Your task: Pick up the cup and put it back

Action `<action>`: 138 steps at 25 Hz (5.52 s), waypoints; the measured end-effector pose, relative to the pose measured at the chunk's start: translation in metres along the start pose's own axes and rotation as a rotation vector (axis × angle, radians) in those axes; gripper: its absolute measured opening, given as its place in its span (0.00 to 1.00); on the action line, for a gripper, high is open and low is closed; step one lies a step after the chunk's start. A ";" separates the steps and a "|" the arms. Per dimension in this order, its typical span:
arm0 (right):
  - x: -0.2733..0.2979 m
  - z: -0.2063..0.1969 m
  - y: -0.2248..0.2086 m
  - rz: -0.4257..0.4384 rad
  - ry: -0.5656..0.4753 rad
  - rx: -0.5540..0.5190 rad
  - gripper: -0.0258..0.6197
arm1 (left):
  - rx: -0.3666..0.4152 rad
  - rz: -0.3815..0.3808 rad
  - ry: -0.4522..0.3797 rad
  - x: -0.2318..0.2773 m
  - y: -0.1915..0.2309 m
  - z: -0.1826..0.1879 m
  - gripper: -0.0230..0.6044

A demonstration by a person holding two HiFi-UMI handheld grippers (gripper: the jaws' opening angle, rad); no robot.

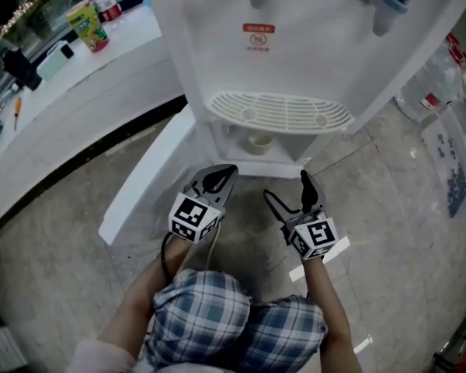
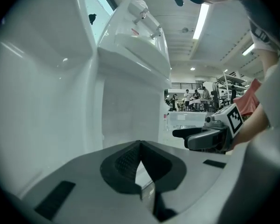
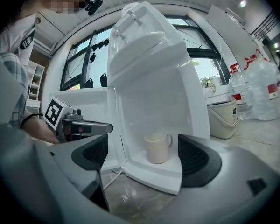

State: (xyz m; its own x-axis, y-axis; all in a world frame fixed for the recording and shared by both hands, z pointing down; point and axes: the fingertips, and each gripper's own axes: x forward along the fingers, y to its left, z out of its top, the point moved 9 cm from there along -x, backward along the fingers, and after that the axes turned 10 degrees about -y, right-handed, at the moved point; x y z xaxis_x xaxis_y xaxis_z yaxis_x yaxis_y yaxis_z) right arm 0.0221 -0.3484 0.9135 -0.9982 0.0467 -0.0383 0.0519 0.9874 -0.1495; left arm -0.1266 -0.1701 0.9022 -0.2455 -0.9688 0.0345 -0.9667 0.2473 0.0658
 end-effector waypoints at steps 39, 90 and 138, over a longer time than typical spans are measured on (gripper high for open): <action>0.160 -0.082 -0.042 -0.098 0.272 -0.056 0.80 | -0.031 0.006 -0.013 0.017 -0.001 -0.026 0.08; -0.011 0.020 0.023 0.011 0.118 -0.149 0.67 | -0.013 0.021 0.011 0.011 -0.003 -0.028 0.08; 0.126 -0.078 -0.035 -0.117 0.220 -0.082 0.82 | -0.032 0.011 0.001 0.008 -0.005 -0.030 0.08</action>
State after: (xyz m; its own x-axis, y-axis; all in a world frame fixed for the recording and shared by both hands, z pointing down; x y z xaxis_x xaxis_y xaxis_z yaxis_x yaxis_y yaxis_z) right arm -0.1077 -0.3655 0.9909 -0.9805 -0.0457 0.1912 -0.0580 0.9965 -0.0596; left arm -0.1213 -0.1791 0.9325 -0.2562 -0.9659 0.0369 -0.9611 0.2586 0.0969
